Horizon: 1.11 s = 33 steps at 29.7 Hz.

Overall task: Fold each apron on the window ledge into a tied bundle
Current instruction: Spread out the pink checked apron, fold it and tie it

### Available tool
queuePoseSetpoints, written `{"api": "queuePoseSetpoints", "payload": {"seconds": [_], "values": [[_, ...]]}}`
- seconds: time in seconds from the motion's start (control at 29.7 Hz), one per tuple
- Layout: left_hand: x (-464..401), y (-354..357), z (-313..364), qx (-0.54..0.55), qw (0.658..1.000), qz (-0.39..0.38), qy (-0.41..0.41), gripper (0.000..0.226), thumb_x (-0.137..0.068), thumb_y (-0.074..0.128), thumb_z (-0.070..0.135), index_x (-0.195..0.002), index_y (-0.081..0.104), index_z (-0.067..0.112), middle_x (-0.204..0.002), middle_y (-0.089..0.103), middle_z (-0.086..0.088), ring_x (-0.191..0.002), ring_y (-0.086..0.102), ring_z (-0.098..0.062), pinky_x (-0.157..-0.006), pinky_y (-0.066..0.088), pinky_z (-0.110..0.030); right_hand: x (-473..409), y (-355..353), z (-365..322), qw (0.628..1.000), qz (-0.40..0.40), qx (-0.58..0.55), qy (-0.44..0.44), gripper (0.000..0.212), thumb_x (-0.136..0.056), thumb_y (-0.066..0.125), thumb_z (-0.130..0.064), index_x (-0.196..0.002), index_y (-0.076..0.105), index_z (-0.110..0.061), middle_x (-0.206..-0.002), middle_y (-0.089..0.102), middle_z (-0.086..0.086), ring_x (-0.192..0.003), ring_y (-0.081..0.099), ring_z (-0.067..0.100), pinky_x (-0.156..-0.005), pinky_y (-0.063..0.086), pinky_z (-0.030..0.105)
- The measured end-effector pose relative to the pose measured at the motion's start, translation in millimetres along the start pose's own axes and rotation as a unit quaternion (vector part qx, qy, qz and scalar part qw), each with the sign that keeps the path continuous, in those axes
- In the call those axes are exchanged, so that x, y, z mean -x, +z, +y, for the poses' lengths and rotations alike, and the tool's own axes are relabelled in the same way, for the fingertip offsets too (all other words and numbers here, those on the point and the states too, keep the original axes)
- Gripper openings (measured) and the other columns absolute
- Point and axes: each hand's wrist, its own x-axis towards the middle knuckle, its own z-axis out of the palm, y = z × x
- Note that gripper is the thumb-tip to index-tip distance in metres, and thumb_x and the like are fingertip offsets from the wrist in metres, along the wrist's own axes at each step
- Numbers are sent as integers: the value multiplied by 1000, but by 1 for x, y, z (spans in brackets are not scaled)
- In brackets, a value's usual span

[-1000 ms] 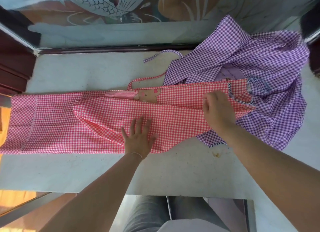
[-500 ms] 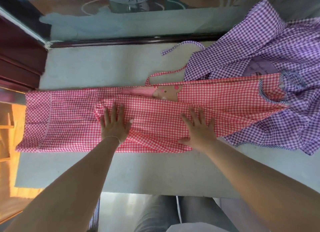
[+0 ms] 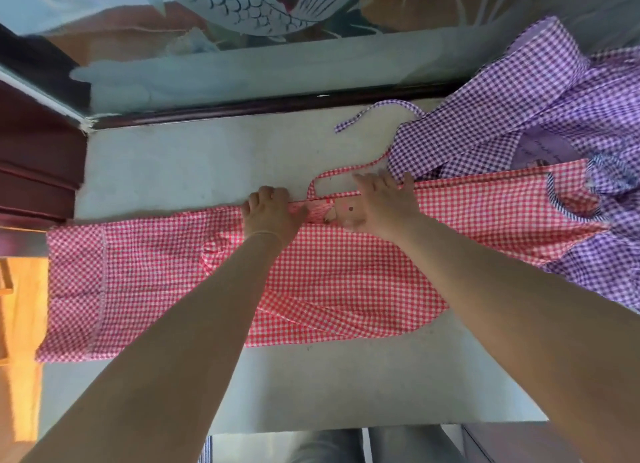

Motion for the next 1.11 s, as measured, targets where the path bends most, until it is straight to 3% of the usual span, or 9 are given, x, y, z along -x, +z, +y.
{"api": "queuePoseSetpoints", "payload": {"seconds": [0.17,0.3,0.44,0.54,0.71,0.81,0.87,0.94,1.11], "values": [[-30,-5,21,-61,989,-134,18,62,-80,49,72,-117,57,23,-116,58,-4,-115,49,-28,-99,37,-46,14,20,-9,996,40,75,-1,102,-69,69,-64,-147,23,-16,-138,42,10,-131,38,31,-112,8,65],[-36,-12,31,-83,974,-197,77,49,-78,57,69,-100,62,26,-98,60,3,-105,52,-24,-96,43,-42,28,36,-8,985,145,95,-18,75,-61,77,-60,-110,58,-7,-105,56,10,-105,53,31,-107,30,62],[-38,-23,29,6,951,-276,139,33,-84,63,52,-91,61,19,-81,58,4,-78,54,-17,-67,41,-26,35,46,-6,979,182,90,-37,63,-62,78,-53,-99,58,-6,-100,57,10,-100,55,31,-107,31,63],[-36,-31,28,17,933,-323,155,41,-89,53,57,-92,61,17,-81,57,3,-69,50,-13,-62,39,-22,37,53,-6,977,193,76,-46,56,-68,76,-50,-97,56,-7,-99,60,10,-98,58,31,-106,31,64],[-34,-38,36,124,931,-315,132,37,-100,43,39,-122,58,13,-116,63,0,-107,55,-20,-91,34,-28,43,64,-4,975,203,75,-46,41,-75,79,-37,-98,57,-11,-97,63,8,-93,62,29,-108,29,63],[-37,-40,33,348,895,-278,33,24,-103,37,18,-103,58,7,-80,72,-1,-90,58,-17,-96,37,-31,43,60,-8,982,174,71,-36,40,-73,81,-34,-98,57,-12,-91,63,7,-88,63,29,-106,30,65],[-44,-46,29,532,798,-273,-67,29,-104,32,18,-82,50,13,-46,49,6,-60,45,-17,-69,45,-30,41,56,-9,984,159,70,-31,40,-74,79,-37,-98,58,-13,-90,63,7,-88,63,29,-107,29,65],[-53,-53,26,603,744,-260,-120,33,-105,30,26,-77,44,17,-44,34,8,-49,32,-12,-54,35,-25,41,52,-9,987,144,70,-28,40,-77,75,-41,-100,60,-12,-91,63,7,-90,63,30,-108,26,66],[-66,-72,24,616,769,-141,-97,33,-103,38,35,-80,49,15,-46,34,8,-45,31,-9,-49,40,-22,43,51,-12,989,124,62,-41,28,-87,57,-32,-107,60,-14,-99,63,8,-99,61,32,-109,23,66]]}}
